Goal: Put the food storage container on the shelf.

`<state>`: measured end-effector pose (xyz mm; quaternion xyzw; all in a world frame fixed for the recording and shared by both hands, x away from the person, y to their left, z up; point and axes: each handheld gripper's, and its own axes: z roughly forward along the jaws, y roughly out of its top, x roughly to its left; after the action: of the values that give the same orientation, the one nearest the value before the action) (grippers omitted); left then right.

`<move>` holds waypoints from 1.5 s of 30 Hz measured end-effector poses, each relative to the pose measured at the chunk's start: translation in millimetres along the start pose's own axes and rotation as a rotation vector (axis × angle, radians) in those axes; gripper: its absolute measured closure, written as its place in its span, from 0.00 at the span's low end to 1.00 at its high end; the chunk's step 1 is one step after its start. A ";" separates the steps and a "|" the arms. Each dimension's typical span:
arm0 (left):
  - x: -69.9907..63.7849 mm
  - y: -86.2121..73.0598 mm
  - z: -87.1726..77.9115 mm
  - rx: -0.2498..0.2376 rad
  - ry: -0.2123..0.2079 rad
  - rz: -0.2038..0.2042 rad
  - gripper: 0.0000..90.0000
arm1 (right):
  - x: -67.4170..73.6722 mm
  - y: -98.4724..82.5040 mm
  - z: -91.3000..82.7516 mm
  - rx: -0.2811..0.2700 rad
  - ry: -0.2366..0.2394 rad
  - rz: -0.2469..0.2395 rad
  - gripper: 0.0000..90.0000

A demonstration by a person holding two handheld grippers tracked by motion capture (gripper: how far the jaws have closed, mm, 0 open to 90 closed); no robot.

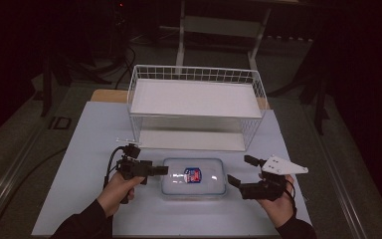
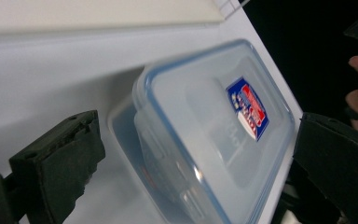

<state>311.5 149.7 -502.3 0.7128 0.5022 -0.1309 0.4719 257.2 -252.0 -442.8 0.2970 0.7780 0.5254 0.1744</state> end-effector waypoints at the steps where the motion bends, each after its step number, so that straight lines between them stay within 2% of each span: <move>1: 3.1 -0.5 1.3 0.009 -0.011 -0.021 0.03 | -0.3 -0.8 1.5 0.011 0.001 0.010 0.11; 3: 7.9 -2.0 4.5 0.041 -0.034 -0.052 0.04 | -1.4 -2.7 3.4 0.019 0.011 0.029 0.11; 4: 7.9 -2.0 4.5 0.041 -0.034 -0.052 0.04 | -1.4 -2.7 3.4 0.019 0.011 0.029 0.11; 5: 12.0 -4.2 8.5 0.073 -0.058 -0.081 0.04 | -1.6 -3.4 4.6 0.030 0.017 0.042 0.11; 6: 13.3 -5.7 10.0 0.080 -0.062 -0.088 0.06 | -2.2 -5.0 5.9 0.038 0.026 0.056 0.11; 10: 20.0 -9.8 15.2 0.105 -0.080 -0.139 0.17 | -1.9 -7.8 7.8 0.060 0.036 0.066 0.11; 13: 24.1 -12.0 18.8 0.127 -0.088 -0.143 0.20 | -2.3 -9.5 8.8 0.072 0.039 0.069 0.11; 15: 28.5 -13.5 20.7 0.143 -0.110 -0.174 0.23 | -2.9 -10.5 8.5 0.072 0.041 0.074 0.13; 18: 32.7 -14.8 21.7 0.145 -0.181 -0.196 0.32 | -4.4 -12.4 8.0 0.073 0.041 0.086 0.14; 19: 32.8 -14.8 22.1 0.147 -0.197 -0.203 0.38 | -4.8 -13.2 8.3 0.076 0.039 0.089 0.14; 20: 32.8 -14.6 21.7 0.151 -0.198 -0.206 0.39 | -5.3 -14.0 8.5 0.082 0.039 0.091 0.14; 21: 32.8 -14.0 19.6 0.144 -0.199 -0.203 0.41 | -5.7 -14.8 9.0 0.087 0.042 0.097 0.14; 22: 32.8 -14.0 19.6 0.144 -0.199 -0.203 0.49 | -5.7 -14.8 9.0 0.087 0.042 0.097 0.14; 23: 32.2 -12.0 13.4 0.135 -0.192 -0.191 0.49 | -6.2 -15.6 9.8 0.088 0.043 0.103 0.14; 24: 31.8 -12.5 12.9 0.135 -0.193 -0.180 0.55 | -6.8 -16.6 10.9 0.098 0.045 0.110 0.15; 29: 31.1 -14.1 12.7 0.125 -0.194 -0.179 0.56 | -8.8 -20.4 14.9 0.116 0.057 0.143 0.15; 30: 29.8 -14.8 11.8 0.122 -0.196 -0.167 0.57 | -11.4 -24.8 18.4 0.140 0.068 0.172 0.15; 31: 28.9 -15.5 10.9 0.118 -0.200 -0.164 0.57 | -11.4 -24.8 18.4 0.140 0.068 0.172 0.15; 33: 25.0 -16.9 8.9 0.113 -0.199 -0.129 0.60 | -15.5 -28.7 22.5 0.170 0.090 0.215 0.16; 34: 23.4 -17.7 7.9 0.113 -0.203 -0.125 0.60 | -15.5 -28.7 22.5 0.170 0.090 0.215 0.16; 35: 21.5 -18.4 6.8 0.111 -0.204 -0.115 0.61 | -19.4 -30.9 25.7 0.186 0.111 0.255 0.18; 38: 15.4 -21.9 4.0 0.103 -0.202 -0.062 0.63 | -25.8 -34.7 30.7 0.214 0.142 0.335 0.20; 39: 15.4 -21.9 4.0 0.103 -0.202 -0.062 0.63 | -27.9 -36.5 32.7 0.224 0.154 0.357 0.21; 40: 14.5 -22.8 3.4 0.101 -0.203 -0.054 0.63 | -27.9 -36.5 32.7 0.224 0.154 0.357 0.21; 41: 12.5 -23.5 2.4 0.103 -0.201 -0.037 0.63 | -31.8 -40.5 36.7 0.247 0.177 0.405 0.22; 42: 12.5 -23.5 2.4 0.103 -0.201 -0.037 0.63 | -31.8 -40.5 36.7 0.247 0.177 0.405 0.22; 43: 11.6 -23.9 2.0 0.103 -0.199 -0.030 0.63 | -33.7 -42.4 38.6 0.261 0.197 0.428 0.24; 44: 10.3 -24.0 1.4 0.106 -0.197 -0.019 0.64 | -36.1 -45.9 42.1 0.282 0.224 0.474 0.27; 45: 10.3 -24.0 1.4 0.106 -0.197 -0.019 0.64 | -36.1 -45.9 42.1 0.282 0.224 0.474 0.27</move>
<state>296.5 155.9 -522.8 0.7156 0.4525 -0.2312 0.4793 296.4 -257.7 -502.8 0.4317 0.7667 0.4679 -0.0830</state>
